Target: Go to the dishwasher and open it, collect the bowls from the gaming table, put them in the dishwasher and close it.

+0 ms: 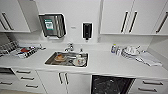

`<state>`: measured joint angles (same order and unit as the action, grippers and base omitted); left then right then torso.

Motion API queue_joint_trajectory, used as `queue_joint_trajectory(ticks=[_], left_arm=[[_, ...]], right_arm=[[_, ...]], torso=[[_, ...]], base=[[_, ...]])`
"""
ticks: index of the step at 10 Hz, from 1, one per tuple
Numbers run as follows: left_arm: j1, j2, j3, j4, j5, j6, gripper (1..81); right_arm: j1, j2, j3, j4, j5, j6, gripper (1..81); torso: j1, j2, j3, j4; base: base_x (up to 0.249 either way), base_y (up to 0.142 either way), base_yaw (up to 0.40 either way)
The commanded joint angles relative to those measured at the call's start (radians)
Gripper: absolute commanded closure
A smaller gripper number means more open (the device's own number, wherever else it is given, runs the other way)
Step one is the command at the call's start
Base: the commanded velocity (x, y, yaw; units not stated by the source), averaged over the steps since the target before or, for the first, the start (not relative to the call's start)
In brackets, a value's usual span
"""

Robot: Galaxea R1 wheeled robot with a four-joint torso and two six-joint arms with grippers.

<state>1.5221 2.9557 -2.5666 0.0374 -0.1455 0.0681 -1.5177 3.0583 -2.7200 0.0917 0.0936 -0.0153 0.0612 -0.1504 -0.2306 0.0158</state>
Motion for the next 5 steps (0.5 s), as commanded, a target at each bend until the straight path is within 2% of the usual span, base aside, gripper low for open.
queue_joint_trajectory(ticks=[1, 3, 5], left_arm=[[-0.023, -0.004, 0.005, 0.002, 0.063, 0.006, 1.0], [-0.023, -0.004, 0.005, 0.002, 0.064, 0.006, 1.0], [-0.023, -0.004, 0.005, 0.002, 0.064, 0.006, 1.0]], right_arm=[[0.030, 0.001, 0.005, -0.010, -0.060, -0.003, 1.0], [0.032, 0.001, 0.005, -0.010, -0.060, -0.003, 1.0], [0.033, 0.000, 0.004, -0.009, -0.060, -0.003, 1.0]], torso=[[-0.060, 0.093, 0.059, 0.000], [-0.061, 0.150, 0.107, 0.000], [-0.061, 0.150, 0.157, 0.000]], base=[[0.000, 0.000, 0.000], [0.000, 0.000, 0.000], [0.000, 0.000, 0.000]])
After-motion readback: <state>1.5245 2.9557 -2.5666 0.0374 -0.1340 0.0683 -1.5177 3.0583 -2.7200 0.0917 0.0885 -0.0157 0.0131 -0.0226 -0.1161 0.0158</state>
